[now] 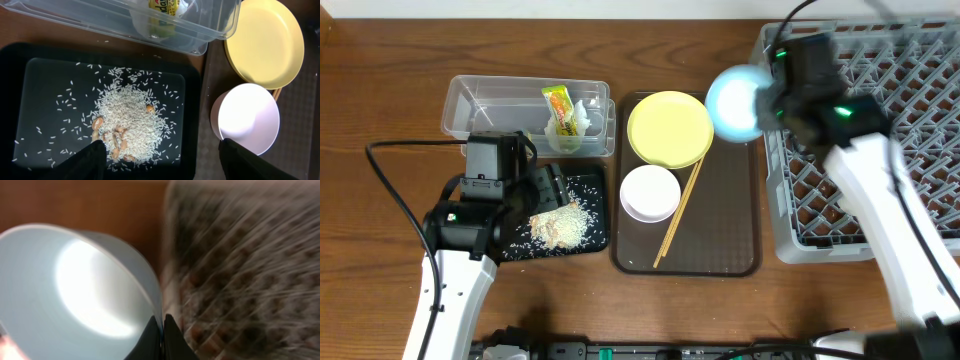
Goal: Sort waste into correct bins and load items into the dishwasher rack
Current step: 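Place the light-blue bowl into the back of the dish rack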
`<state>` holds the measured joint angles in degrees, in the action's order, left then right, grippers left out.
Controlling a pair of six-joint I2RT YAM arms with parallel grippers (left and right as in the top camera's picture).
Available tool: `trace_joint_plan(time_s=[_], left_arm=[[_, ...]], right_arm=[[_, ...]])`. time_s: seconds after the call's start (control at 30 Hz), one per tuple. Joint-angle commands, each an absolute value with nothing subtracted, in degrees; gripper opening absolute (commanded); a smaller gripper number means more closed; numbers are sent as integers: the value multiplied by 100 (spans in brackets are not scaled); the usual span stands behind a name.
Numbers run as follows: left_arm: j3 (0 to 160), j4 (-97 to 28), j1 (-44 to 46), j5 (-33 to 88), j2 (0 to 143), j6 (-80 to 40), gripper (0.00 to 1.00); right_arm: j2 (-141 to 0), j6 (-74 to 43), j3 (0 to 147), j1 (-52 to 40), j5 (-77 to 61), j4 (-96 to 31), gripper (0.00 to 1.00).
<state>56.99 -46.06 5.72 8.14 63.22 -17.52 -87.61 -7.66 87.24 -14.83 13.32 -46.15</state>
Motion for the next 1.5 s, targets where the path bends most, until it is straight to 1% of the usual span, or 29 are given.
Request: trace_joint_plan(time_s=[0.0,0.2,0.3,0.47,0.63,0.8,1.0,1.17,1.3,1.47], left_arm=[[5798,-4602,543,725,6335,-1656,75],[5798,-4602,543,725,6335,-1653,75],[5798,-4604,543,725,6335,-1656,75],[5798,-4604,543,725,6335,-1656,75],[5798,-4606,543,725,6335,-1656,75],[5798,-4611,543,725,6335,-1656,75],[5798,-4644,543,725,6335,-1656,75],[5798,-4644,543,722,6335,-1656,75],[5798,-4641,543,722,6335,-1656,75],[5798,-4644,543,722,6335,-1656,75]], right_arm=[[-8654,-143,8737,-1415,2611,-4250,1],[-8868,1632,8726,-1389,4139,-2788,1],[-9157,2078,8726,-1317,4860,-1881,1],[-9821,2178,8726,-1092,5942,-311,1],[-10536,2176,8726,-932,6259,714,1],[-11131,2171,8729,-928,6252,963,1],[-11723,2156,8726,-941,6254,963,1],[-12003,1863,8726,-1000,6248,910,1],[-12073,1802,8726,-1125,5815,548,1],[-12088,976,8726,-1212,5468,-268,1]])
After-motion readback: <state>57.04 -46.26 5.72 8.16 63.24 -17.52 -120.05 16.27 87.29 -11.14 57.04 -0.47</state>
